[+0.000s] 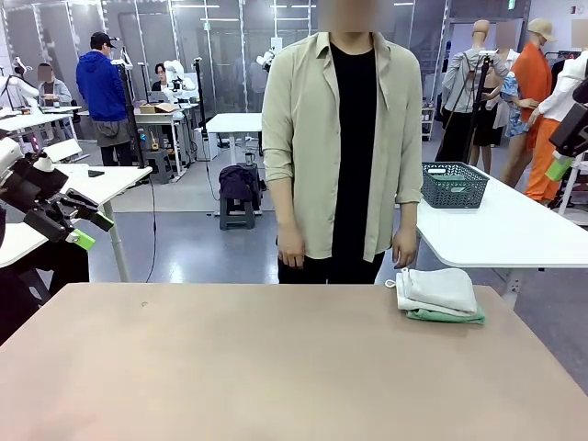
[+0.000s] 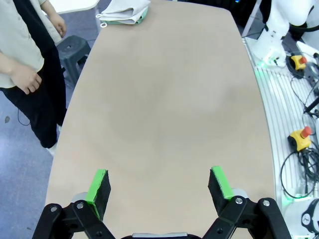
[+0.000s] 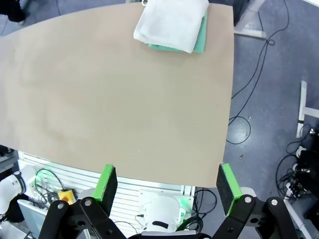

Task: Fold the towels and place them in the basket.
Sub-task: Stack the folded Towel with hook on the right side of the table.

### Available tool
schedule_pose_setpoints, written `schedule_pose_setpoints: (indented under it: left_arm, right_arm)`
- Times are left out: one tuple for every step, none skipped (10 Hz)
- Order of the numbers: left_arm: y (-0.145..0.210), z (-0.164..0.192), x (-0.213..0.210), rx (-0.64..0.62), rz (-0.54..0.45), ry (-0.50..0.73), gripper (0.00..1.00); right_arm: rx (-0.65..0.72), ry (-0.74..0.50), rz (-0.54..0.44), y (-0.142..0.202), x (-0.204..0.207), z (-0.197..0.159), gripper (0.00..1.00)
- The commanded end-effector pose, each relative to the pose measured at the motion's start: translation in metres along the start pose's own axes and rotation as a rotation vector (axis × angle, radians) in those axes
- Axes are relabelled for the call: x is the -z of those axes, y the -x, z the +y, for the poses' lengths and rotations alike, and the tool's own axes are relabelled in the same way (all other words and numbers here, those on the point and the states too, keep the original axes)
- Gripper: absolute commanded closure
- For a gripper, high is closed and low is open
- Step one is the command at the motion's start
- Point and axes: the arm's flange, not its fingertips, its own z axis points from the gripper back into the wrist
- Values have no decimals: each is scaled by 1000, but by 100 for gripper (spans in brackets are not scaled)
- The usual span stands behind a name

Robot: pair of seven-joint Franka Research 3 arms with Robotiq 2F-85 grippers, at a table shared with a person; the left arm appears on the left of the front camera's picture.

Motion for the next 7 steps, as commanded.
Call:
schedule_pose_setpoints:
  left_arm:
    - [-1,-1,-1,3,4,-5,0]
    - [-1,-1,-1,3,4,-5,0]
    - [-1,-1,-1,3,4,-5,0]
    - [-1,-1,-1,3,4,-5,0]
    - [-1,-1,-1,3,4,-5,0]
    - [-1,-1,-1,3,4,-5,0]
    - [-1,-1,-1,3,4,-5,0]
  right_arm:
    - [5,3,-7,-2,1,-2,0]
    - [5,3,-7,-2,1,-2,0]
    - [5,3,-7,-2,1,-2,0]
    - [5,3,-7,-2,1,-2,0]
    - [5,3,-7,-2,1,-2,0]
    - [5,3,-7,-2,1,-2,0]
    - [5,3,-7,-2,1,-2,0]
